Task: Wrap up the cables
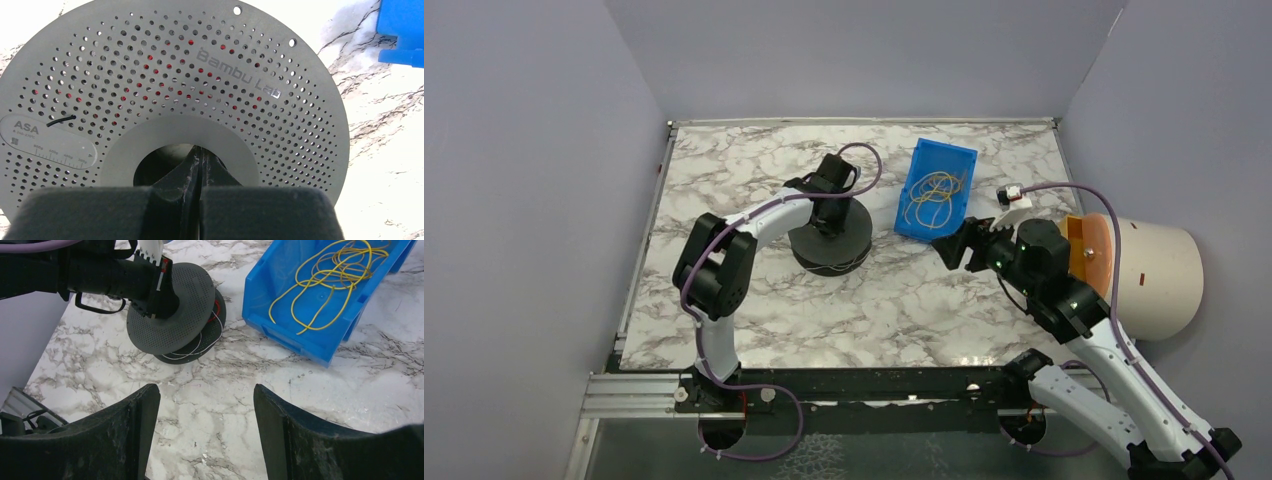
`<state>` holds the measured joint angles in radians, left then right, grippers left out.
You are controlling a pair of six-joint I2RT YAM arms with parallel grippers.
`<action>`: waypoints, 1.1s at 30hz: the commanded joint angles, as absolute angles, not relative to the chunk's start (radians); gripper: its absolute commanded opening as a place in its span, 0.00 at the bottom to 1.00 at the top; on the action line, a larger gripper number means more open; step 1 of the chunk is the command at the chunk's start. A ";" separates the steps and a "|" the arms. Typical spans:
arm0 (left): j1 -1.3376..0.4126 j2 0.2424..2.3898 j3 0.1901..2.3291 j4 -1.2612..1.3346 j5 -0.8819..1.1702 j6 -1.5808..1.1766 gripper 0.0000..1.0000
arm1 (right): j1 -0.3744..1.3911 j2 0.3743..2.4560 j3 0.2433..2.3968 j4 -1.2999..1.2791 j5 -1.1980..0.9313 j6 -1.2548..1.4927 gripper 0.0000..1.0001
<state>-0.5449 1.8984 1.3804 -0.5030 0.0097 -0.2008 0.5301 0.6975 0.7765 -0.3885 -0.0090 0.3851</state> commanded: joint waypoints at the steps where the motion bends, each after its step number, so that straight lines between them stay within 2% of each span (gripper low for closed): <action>1: -0.554 1.887 1.393 -0.492 -0.001 -0.216 0.00 | 0.534 0.693 0.779 -0.383 0.012 0.392 0.74; 4: -0.557 1.870 1.385 -0.492 -0.014 -0.219 0.02 | 0.534 0.698 0.779 -0.380 0.016 0.393 0.74; 7: -0.557 1.848 1.378 -0.492 -0.022 -0.219 0.11 | 0.534 0.701 0.778 -0.376 0.023 0.397 0.74; 13: -0.557 1.788 1.375 -0.492 -0.039 -0.218 0.23 | 0.535 0.712 0.784 -0.375 0.027 0.404 0.74; 25: -0.557 1.560 1.358 -0.497 -0.009 -0.227 0.29 | 0.535 0.760 0.823 -0.380 0.065 0.404 0.70; 33: -0.557 1.365 1.225 -0.482 0.025 -0.216 0.36 | 0.534 0.868 0.862 -0.342 0.155 0.398 0.68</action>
